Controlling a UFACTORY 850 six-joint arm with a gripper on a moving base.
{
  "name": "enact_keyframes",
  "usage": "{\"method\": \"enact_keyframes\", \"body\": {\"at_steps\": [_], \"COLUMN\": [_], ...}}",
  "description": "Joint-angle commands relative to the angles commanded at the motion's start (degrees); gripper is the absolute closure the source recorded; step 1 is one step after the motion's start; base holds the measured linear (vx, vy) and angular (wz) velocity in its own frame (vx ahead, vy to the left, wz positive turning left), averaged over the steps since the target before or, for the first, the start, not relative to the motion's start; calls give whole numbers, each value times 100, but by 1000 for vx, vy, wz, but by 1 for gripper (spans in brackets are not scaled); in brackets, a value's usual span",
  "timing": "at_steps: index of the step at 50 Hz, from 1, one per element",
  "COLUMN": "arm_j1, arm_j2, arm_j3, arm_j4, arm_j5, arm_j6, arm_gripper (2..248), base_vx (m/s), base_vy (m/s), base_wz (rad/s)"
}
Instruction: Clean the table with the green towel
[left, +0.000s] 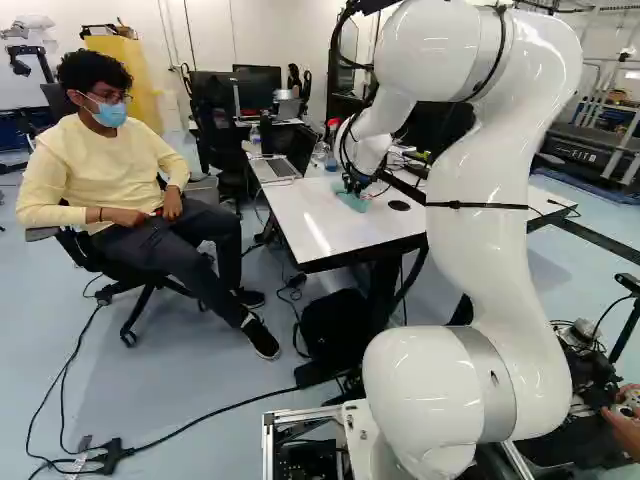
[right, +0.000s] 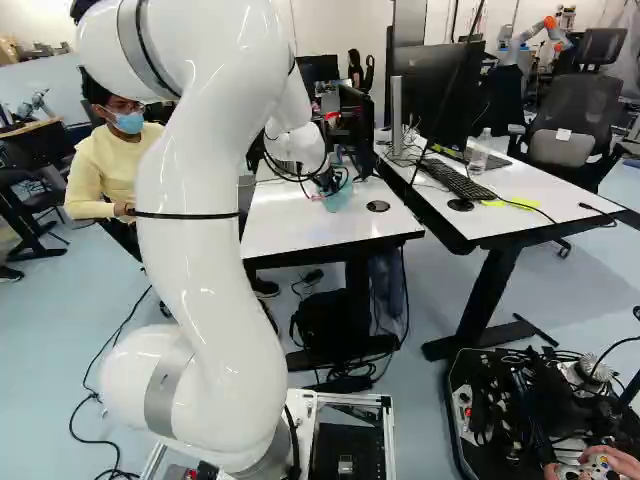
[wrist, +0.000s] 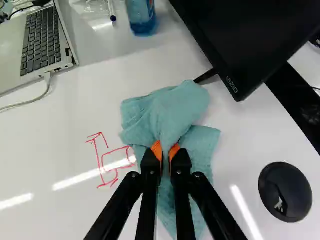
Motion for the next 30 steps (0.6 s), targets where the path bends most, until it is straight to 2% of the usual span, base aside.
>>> {"method": "enact_keyframes", "body": {"at_steps": [30], "arm_j1": [428], "arm_j2": [-364], "arm_j3": [-489], "arm_j4": [0], "arm_j5": [0], "arm_j6": [0], "arm_gripper": [213], "base_vx": [0], "base_vy": [0], "base_wz": [0]}}
